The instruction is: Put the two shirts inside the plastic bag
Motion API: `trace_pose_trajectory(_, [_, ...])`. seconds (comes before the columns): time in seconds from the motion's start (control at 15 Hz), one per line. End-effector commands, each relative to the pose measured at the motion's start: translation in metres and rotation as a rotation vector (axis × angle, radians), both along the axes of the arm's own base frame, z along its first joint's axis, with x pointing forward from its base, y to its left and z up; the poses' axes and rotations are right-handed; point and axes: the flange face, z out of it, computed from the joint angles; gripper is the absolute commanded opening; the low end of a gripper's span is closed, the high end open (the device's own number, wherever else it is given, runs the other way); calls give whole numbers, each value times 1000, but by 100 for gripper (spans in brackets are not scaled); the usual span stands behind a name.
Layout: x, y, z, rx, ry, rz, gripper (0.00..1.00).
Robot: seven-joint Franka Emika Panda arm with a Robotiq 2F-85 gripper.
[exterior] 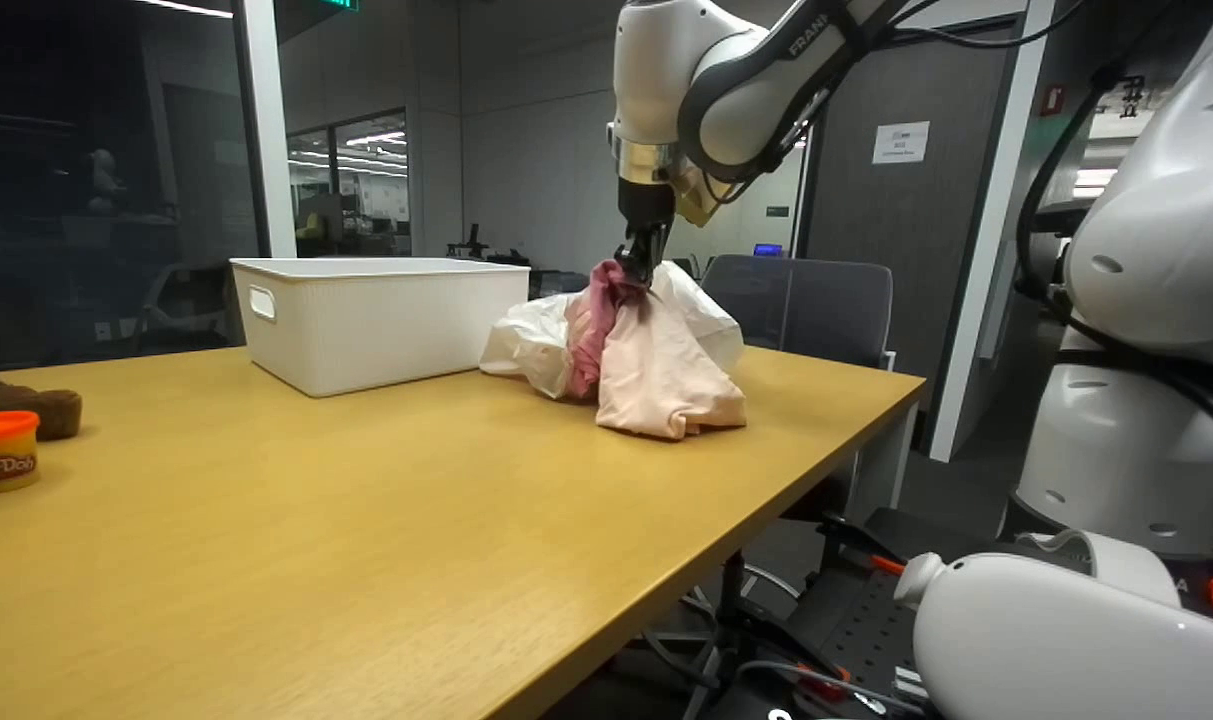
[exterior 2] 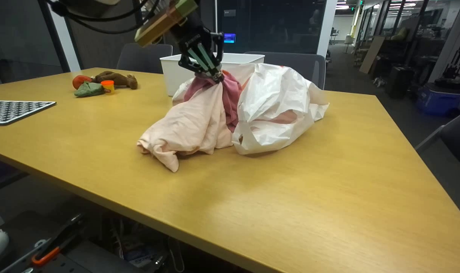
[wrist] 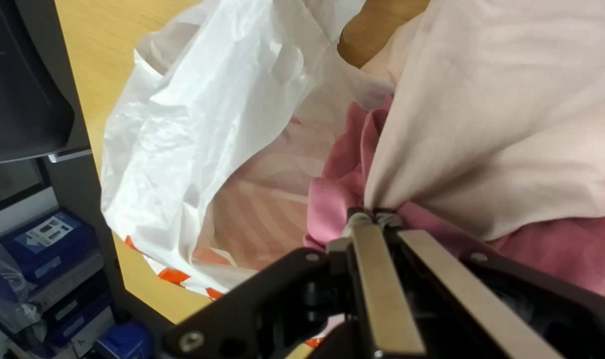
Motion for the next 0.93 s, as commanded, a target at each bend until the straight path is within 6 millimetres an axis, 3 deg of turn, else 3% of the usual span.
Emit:
trace_pose_trajectory(0.0, [47, -14, -13, -17, 22, -18, 3])
trace_pose_trajectory(0.4, [86, -39, -37, -138, 60, -118, 3])
trace_pose_trajectory(0.87, [121, -50, -53, -132, -90, -233, 3])
